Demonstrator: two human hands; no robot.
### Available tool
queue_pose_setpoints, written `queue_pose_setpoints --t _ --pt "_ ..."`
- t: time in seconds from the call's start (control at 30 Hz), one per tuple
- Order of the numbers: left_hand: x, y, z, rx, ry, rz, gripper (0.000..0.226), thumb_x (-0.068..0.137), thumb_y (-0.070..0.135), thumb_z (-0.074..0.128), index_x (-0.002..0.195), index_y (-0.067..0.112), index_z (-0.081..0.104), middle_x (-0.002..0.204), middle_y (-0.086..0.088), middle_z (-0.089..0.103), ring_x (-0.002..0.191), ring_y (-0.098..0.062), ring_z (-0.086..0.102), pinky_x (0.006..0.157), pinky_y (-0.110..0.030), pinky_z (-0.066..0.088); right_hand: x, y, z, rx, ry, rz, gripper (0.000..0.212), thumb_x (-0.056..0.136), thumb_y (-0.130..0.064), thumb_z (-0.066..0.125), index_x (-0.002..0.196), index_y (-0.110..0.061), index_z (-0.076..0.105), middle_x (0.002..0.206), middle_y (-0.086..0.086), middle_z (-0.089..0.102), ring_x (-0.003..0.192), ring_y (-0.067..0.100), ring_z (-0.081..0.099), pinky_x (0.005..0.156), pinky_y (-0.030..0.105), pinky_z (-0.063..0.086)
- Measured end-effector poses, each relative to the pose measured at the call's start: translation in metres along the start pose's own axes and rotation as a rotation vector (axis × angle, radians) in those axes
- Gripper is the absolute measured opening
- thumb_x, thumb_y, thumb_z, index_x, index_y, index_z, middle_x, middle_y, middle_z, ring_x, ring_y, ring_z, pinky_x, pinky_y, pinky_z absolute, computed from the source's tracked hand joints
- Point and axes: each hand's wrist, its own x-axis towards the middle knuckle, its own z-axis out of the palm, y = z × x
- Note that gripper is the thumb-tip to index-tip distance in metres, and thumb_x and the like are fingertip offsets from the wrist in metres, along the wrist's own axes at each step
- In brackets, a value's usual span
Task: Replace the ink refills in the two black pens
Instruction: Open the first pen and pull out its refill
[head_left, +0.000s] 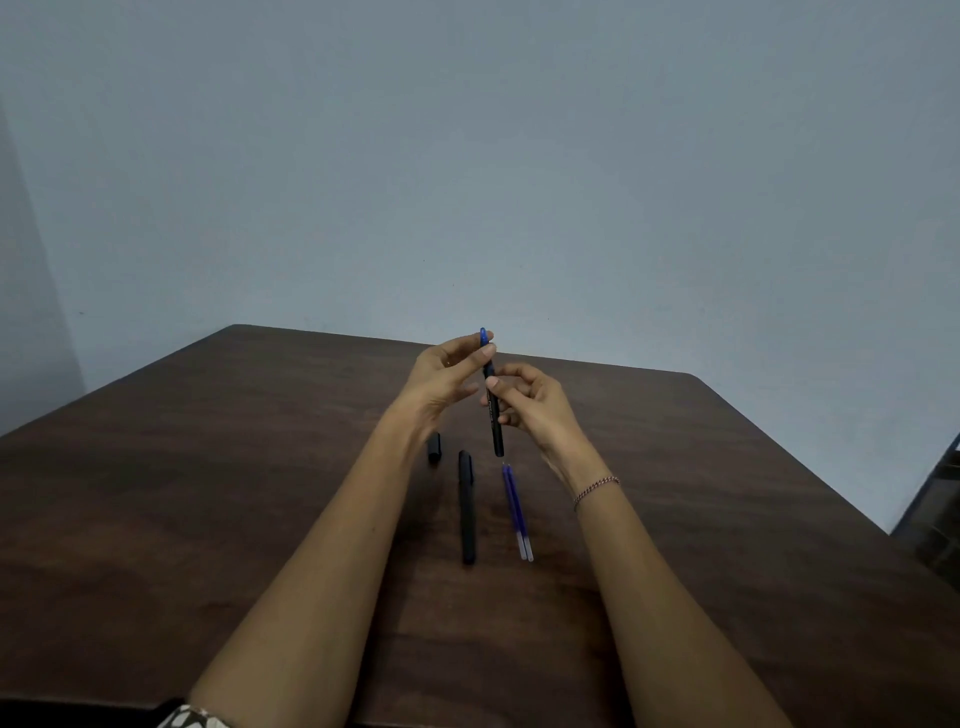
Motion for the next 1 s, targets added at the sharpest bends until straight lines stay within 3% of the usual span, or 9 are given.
queue_pose_setpoints --t 0.1,0.2,0.4,0.5,0.6,0.77,0.87,1.0 --pt "0.0 -0.001 -0.003 0.001 -0.108 -0.036 0.02 0.088 0.015 0.061 0.106 0.019 0.067 0.114 0.0 0.067 0.117 -0.015 0.057 0.098 -0.04 0.045 0.001 0.001 -0.001 0.015 0.013 -0.002 0.009 0.089 -0.018 0.062 0.096 -0.022 0.061 0.067 -0.005 0.072 0.061 -0.001 0.064 0.055 0.013 0.049" --pt "-0.001 0.0 -0.003 0.065 -0.076 -0.002 0.017 0.086 0.015 0.064 0.099 0.023 0.07 0.1 0.006 0.072 0.108 -0.011 0.061 0.095 -0.035 0.044 0.002 0.002 -0.002 0.001 0.02 0.002 0.007 0.09 -0.018 0.061 0.096 -0.022 0.061 0.068 -0.005 0.073 0.06 -0.001 0.063 0.056 0.013 0.049" --pt "-0.002 0.0 0.003 0.087 0.097 0.023 0.016 0.074 0.014 0.076 0.087 0.018 0.068 0.075 0.008 0.068 0.072 0.003 0.064 0.061 -0.012 0.045 0.004 0.006 -0.001 -0.08 0.027 -0.032 0.006 0.088 -0.02 0.064 0.094 -0.022 0.061 0.069 0.0 0.073 0.06 0.008 0.061 0.056 0.016 0.049" --pt "-0.002 0.002 0.005 0.074 0.163 0.028 0.024 0.07 0.012 0.08 0.086 0.012 0.062 0.079 -0.002 0.064 0.069 -0.006 0.06 0.047 -0.006 0.04 0.003 0.007 0.0 -0.144 0.031 -0.049 0.015 0.085 -0.023 0.068 0.098 -0.021 0.062 0.073 0.003 0.073 0.06 0.01 0.062 0.056 0.017 0.05" --pt "-0.002 0.004 0.006 0.077 0.129 -0.004 0.026 0.071 0.015 0.079 0.089 0.014 0.061 0.083 0.0 0.064 0.075 -0.007 0.06 0.049 -0.008 0.042 0.002 0.008 0.001 -0.131 0.038 -0.045 0.021 0.086 -0.021 0.067 0.105 -0.016 0.061 0.074 0.005 0.072 0.06 0.011 0.063 0.055 0.018 0.05" --pt "-0.004 0.006 0.008 0.086 0.049 -0.071 0.021 0.081 0.03 0.069 0.098 0.019 0.068 0.09 0.007 0.071 0.088 -0.005 0.063 0.077 -0.03 0.04 0.0 0.006 0.0 -0.108 0.052 -0.066 0.011 0.088 -0.017 0.064 0.098 -0.018 0.059 0.073 0.021 0.064 0.07 0.018 0.066 0.056 0.019 0.05" --pt "-0.004 0.006 0.006 0.078 0.018 -0.05 0.019 0.084 0.023 0.065 0.103 0.021 0.069 0.094 0.009 0.071 0.097 -0.007 0.061 0.08 -0.03 0.039 -0.001 0.006 0.0 -0.116 0.043 -0.067 0.009 0.089 -0.017 0.062 0.097 -0.019 0.059 0.083 0.033 0.063 0.061 0.009 0.064 0.054 0.018 0.05" --pt "-0.003 0.005 0.005 0.062 0.09 -0.004 0.022 0.078 0.015 0.072 0.1 0.018 0.069 0.088 0.007 0.07 0.089 -0.001 0.062 0.071 -0.023 0.041 0.001 0.006 0.001 -0.108 0.016 -0.067 0.01 0.088 -0.018 0.063 0.097 -0.021 0.061 0.068 0.013 0.068 0.057 0.009 0.062 0.054 0.02 0.05"
